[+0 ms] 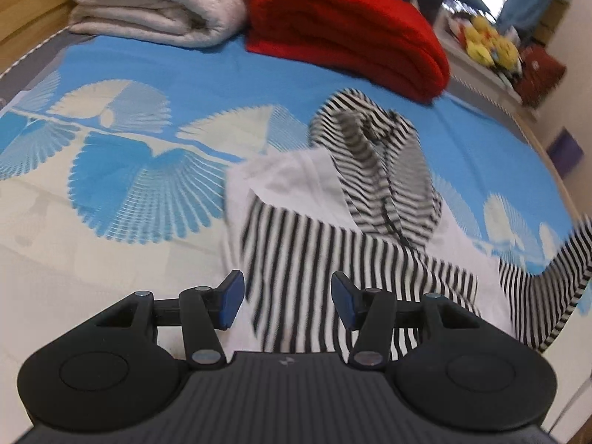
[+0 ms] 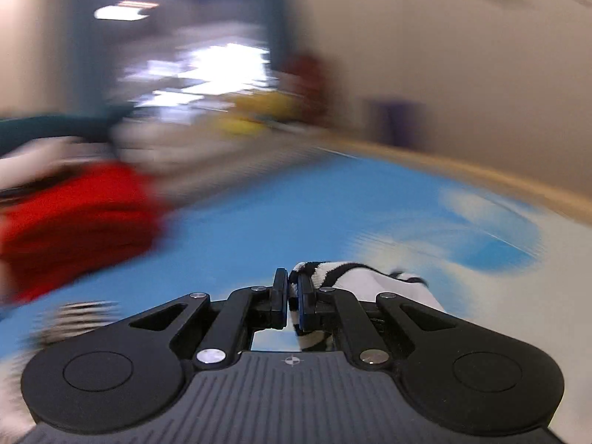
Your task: Fold small clothes
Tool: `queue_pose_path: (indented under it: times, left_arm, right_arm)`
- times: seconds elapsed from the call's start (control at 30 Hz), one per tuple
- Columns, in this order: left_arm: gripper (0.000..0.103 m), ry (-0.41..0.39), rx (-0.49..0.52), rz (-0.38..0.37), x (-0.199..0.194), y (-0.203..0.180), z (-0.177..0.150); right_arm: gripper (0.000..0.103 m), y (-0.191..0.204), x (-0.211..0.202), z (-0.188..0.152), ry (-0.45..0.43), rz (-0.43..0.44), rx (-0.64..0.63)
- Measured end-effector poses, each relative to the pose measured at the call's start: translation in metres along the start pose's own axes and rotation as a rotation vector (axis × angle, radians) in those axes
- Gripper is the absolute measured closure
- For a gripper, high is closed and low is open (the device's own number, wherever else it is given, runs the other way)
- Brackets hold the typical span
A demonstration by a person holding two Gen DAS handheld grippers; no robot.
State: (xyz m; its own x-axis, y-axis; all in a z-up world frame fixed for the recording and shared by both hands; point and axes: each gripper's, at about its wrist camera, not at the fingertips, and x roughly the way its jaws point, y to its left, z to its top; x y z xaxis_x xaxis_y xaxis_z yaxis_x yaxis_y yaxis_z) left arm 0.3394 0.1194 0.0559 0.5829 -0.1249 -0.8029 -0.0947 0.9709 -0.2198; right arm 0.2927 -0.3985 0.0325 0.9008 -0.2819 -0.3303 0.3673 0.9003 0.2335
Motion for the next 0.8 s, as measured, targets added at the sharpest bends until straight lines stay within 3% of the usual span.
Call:
queue_pose_path:
  times: [0.1, 0.13, 0.2, 0.3, 0.37, 0.47, 0.53, 0.6, 0.8]
  left_arm:
    - [0.046, -0.017, -0.061, 0.000, -0.007, 0.018, 0.010]
    - [0.046, -0.019, -0.075, 0.000, -0.008, 0.023, 0.013]
    - [0.046, -0.024, -0.099, -0.004, -0.011, 0.029, 0.017]
    - [0.046, -0.023, -0.117, -0.005, -0.012, 0.034, 0.019]
    - [0.046, -0.019, -0.121, -0.005, -0.010, 0.033, 0.018]
    - [0.048, -0.003, -0.109, -0.008, -0.002, 0.026, 0.014]
    - [0.057, 0.012, -0.100, -0.022, 0.008, 0.022, 0.010]
    - [0.074, 0.039, -0.102, -0.049, 0.021, 0.018, 0.004]
    - [0.075, 0.161, -0.168, -0.117, 0.073, 0.013, -0.016]
  right_arm:
    - [0.096, 0.086, -0.036, -0.010, 0.046, 0.393, -0.100]
    - [0.092, 0.107, -0.044, -0.017, 0.112, 0.514, -0.084]
    - [0.087, 0.133, -0.047, -0.030, 0.306, 0.653, -0.034]
    - [0.084, 0.145, -0.048, -0.038, 0.455, 0.577, -0.002]
    - [0.082, 0.139, -0.047, -0.033, 0.493, 0.504, 0.049]
    - [0.076, 0.116, -0.046, -0.022, 0.456, 0.430, 0.130]
    - [0.071, 0.112, -0.047, -0.026, 0.404, 0.391, 0.139]
    - [0.068, 0.108, -0.040, -0.040, 0.402, 0.333, 0.140]
    - [0.068, 0.102, 0.001, -0.086, 0.613, 0.291, 0.184]
